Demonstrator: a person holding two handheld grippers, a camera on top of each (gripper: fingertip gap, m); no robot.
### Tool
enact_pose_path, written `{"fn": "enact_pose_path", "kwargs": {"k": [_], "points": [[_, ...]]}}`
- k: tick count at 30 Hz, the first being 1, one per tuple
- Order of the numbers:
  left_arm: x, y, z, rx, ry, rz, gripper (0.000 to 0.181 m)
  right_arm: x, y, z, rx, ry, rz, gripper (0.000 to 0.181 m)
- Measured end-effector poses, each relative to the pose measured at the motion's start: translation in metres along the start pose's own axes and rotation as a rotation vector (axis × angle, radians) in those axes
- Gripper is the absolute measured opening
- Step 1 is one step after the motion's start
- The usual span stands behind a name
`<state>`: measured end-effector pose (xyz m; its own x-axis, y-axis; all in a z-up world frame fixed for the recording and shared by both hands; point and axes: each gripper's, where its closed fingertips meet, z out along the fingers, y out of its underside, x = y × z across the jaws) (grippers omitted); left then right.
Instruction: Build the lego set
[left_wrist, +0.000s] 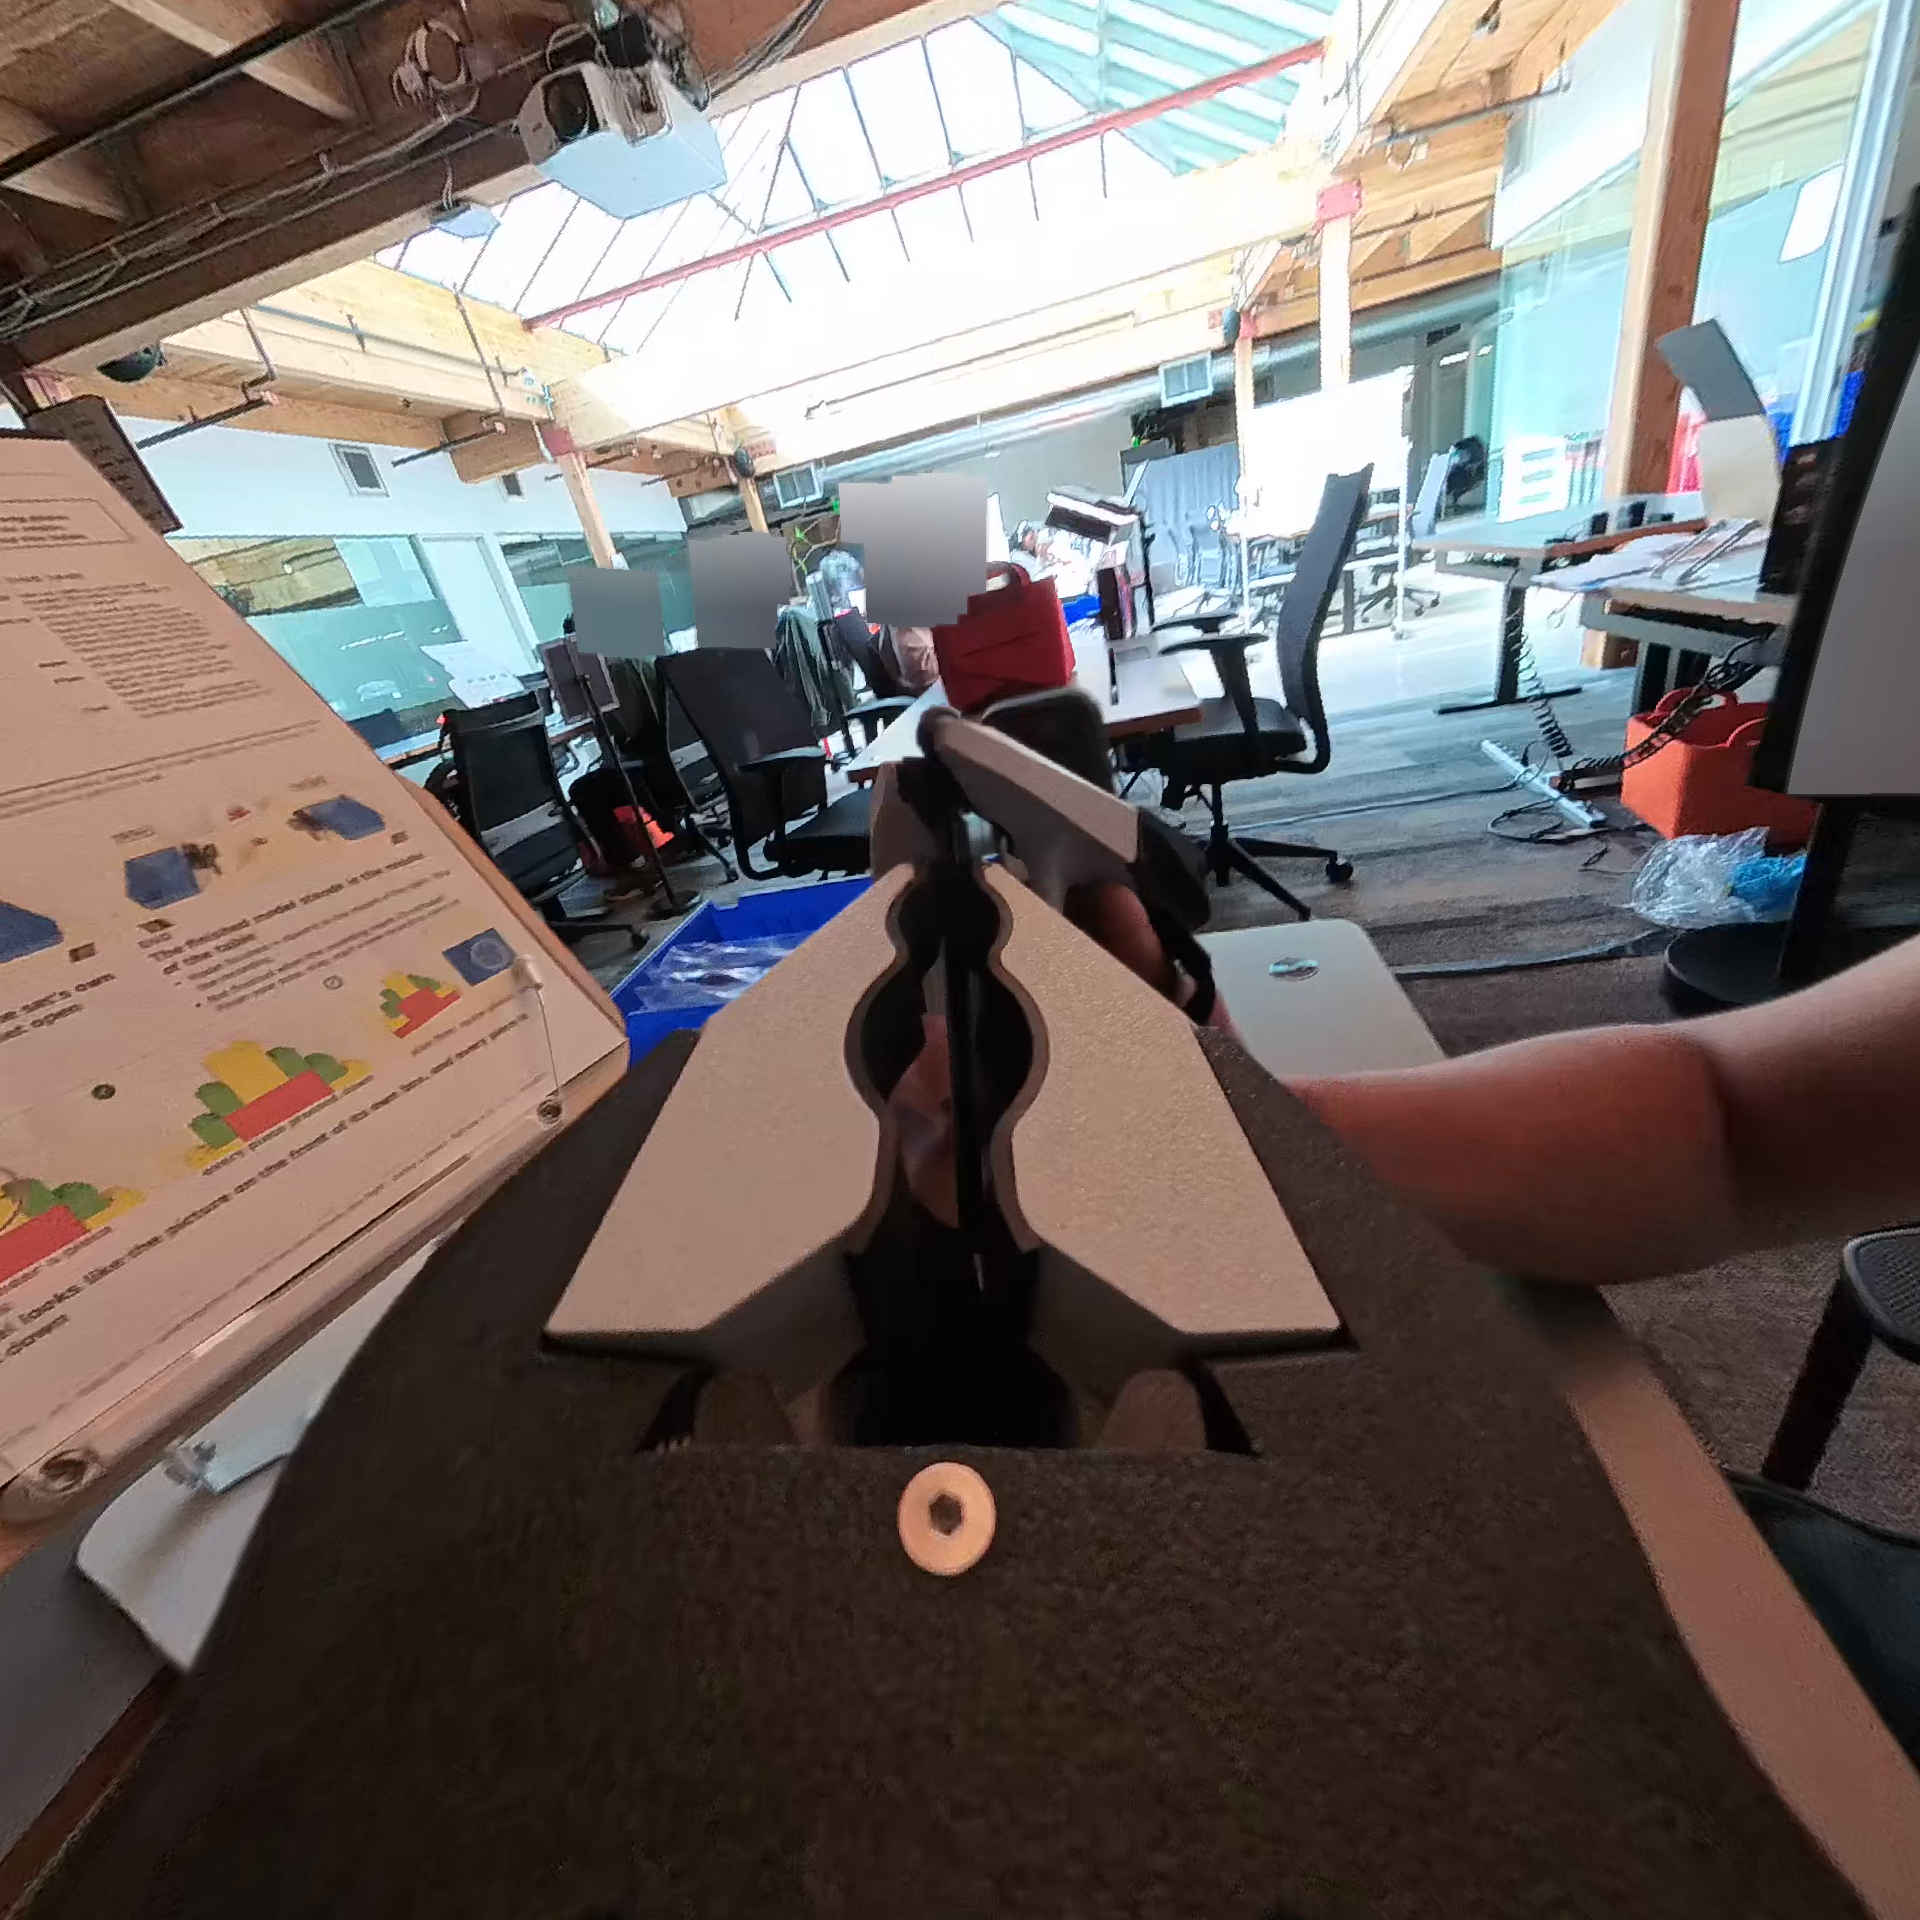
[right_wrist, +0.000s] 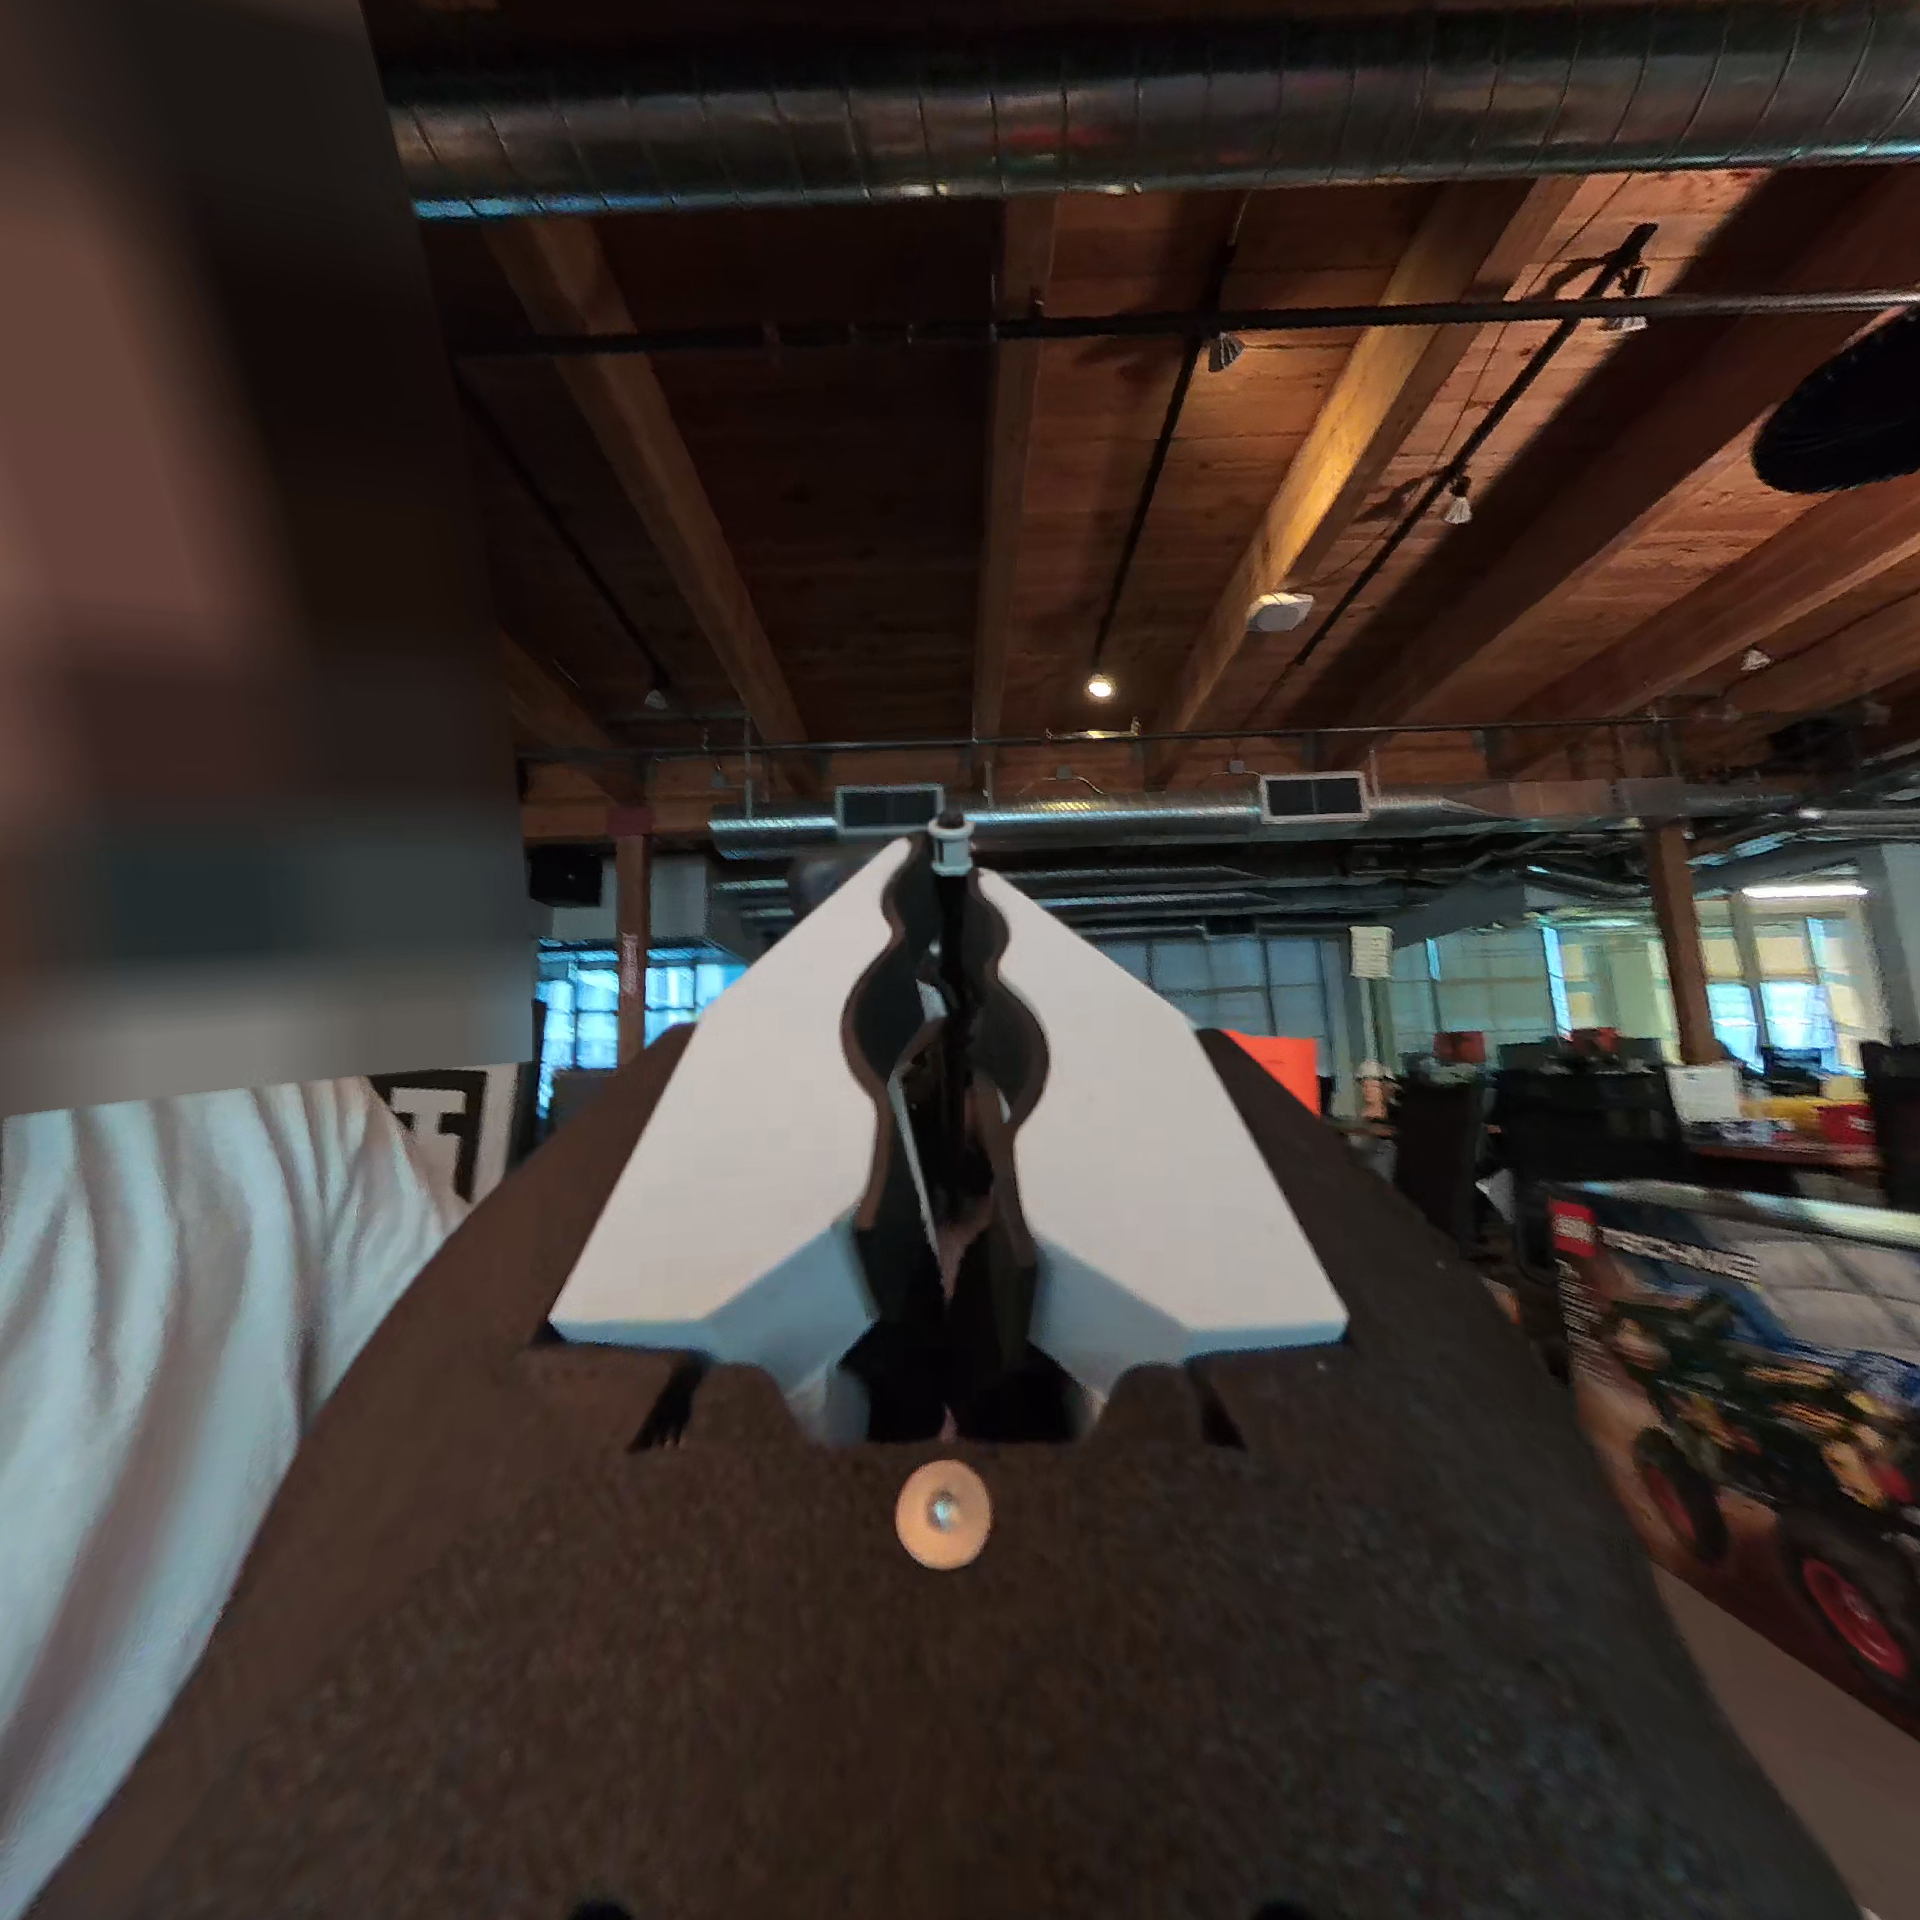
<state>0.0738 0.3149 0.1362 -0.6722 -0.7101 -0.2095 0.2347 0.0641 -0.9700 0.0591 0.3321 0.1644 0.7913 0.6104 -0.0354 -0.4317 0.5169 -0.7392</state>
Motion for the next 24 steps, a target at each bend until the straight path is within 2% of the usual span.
{"fn": "enact_pose_path", "kwargs": {"k": [4, 7, 9, 11, 13, 15, 17, 20, 24], "points": [[-0.016, 0.011, -0.003, -0.084, -0.053, 0.071, 0.0, 0.019, 0.005, -0.005, -0.16, 0.114, -0.119, 0.005], [-0.031, 0.021, -0.008, -0.161, -0.124, 0.179, 0.0, 0.029, 0.001, -0.017, -0.311, 0.175, -0.251, 0.015], [-0.049, 0.034, -0.014, -0.28, -0.213, 0.352, 0.001, 0.046, 0.012, -0.037, -0.565, 0.255, -0.418, 0.03], [-0.061, 0.047, -0.02, -0.409, -0.275, 0.556, 0.001, 0.063, 0.021, -0.063, -0.813, 0.341, -0.677, 0.031], [-0.062, 0.058, -0.022, -0.494, -0.272, 0.705, 0.001, 0.076, 0.032, -0.084, -1.049, 0.417, -0.877, 0.031], [-0.057, 0.069, -0.022, -0.551, -0.233, 0.818, 0.001, 0.081, 0.044, -0.091, -1.2, 0.439, -1.006, 0.031], [-0.051, 0.081, -0.021, -0.607, -0.202, 0.916, 0.002, 0.086, 0.056, -0.094, -1.312, 0.45, -1.116, 0.022], [-0.052, 0.096, -0.02, -0.709, -0.207, 1.028, 0.002, 0.091, 0.063, -0.096, -1.397, 0.448, -1.271, 0.014], [-0.049, 0.104, -0.017, -0.748, -0.204, 1.066, 0.002, 0.095, 0.071, -0.1, -1.47, 0.423, -1.393, 0.008]]}}
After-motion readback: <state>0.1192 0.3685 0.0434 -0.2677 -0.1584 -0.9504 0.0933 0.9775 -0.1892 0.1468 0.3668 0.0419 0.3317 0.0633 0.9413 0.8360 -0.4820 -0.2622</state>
